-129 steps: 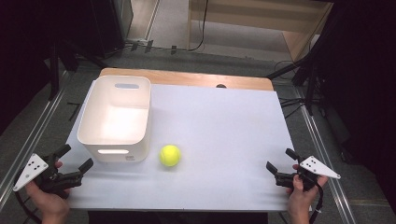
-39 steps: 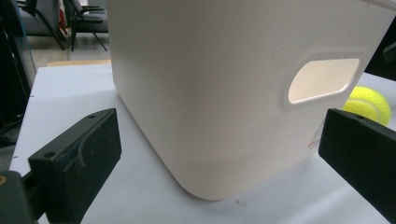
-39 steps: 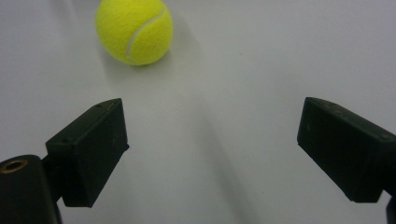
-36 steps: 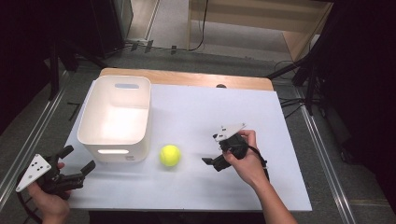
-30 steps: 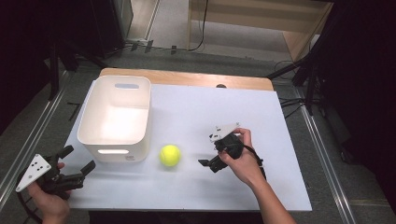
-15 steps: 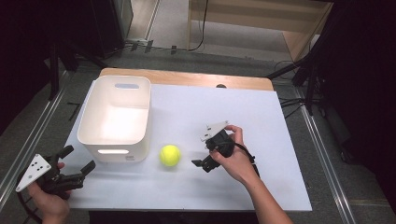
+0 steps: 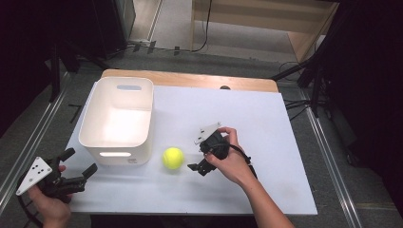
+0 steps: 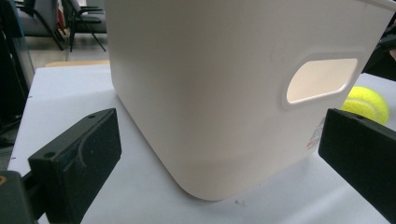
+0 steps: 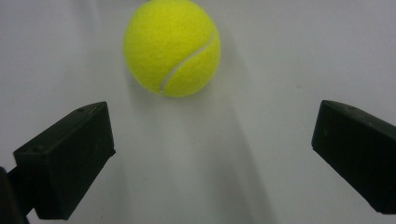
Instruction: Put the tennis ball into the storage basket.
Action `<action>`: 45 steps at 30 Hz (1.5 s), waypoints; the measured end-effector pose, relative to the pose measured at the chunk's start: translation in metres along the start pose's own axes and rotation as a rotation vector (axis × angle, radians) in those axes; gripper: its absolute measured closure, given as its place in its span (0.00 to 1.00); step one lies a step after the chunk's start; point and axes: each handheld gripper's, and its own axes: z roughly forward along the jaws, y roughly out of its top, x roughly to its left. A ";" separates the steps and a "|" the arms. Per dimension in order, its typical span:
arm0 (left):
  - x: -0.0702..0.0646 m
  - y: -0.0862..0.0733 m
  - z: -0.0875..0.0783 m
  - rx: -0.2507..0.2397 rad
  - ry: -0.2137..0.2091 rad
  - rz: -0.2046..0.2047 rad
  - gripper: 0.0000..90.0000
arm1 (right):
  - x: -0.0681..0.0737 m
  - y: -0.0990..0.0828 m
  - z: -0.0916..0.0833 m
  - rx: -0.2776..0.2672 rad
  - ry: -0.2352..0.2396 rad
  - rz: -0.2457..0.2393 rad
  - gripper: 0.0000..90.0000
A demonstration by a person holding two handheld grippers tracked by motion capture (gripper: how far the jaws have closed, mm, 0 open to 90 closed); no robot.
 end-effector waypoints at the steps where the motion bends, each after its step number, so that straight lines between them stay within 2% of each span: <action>1: 0.000 0.000 0.000 0.000 0.000 0.000 0.00 | 0.000 0.001 0.001 0.002 0.000 -0.002 0.00; 16: 0.000 0.000 0.000 -0.001 0.002 0.001 0.00 | 0.004 0.015 0.013 0.016 0.022 -0.028 0.00; 20: 0.000 0.000 0.000 0.000 0.003 0.002 0.00 | 0.006 0.017 0.016 0.023 0.022 -0.021 0.00; 22: -0.001 0.000 0.000 0.000 0.002 0.003 0.00 | 0.006 0.019 0.019 0.016 0.030 -0.035 0.00; 24: -0.001 0.000 0.001 0.005 0.002 0.011 0.00 | 0.008 0.020 0.020 0.020 0.030 -0.025 0.00; 26: -0.001 0.000 0.001 0.007 0.003 0.014 0.00 | 0.008 0.021 0.022 0.022 0.033 -0.034 0.00; 45: -0.001 0.000 0.001 0.004 0.000 0.011 0.00 | 0.012 0.029 0.037 0.054 0.058 -0.045 0.00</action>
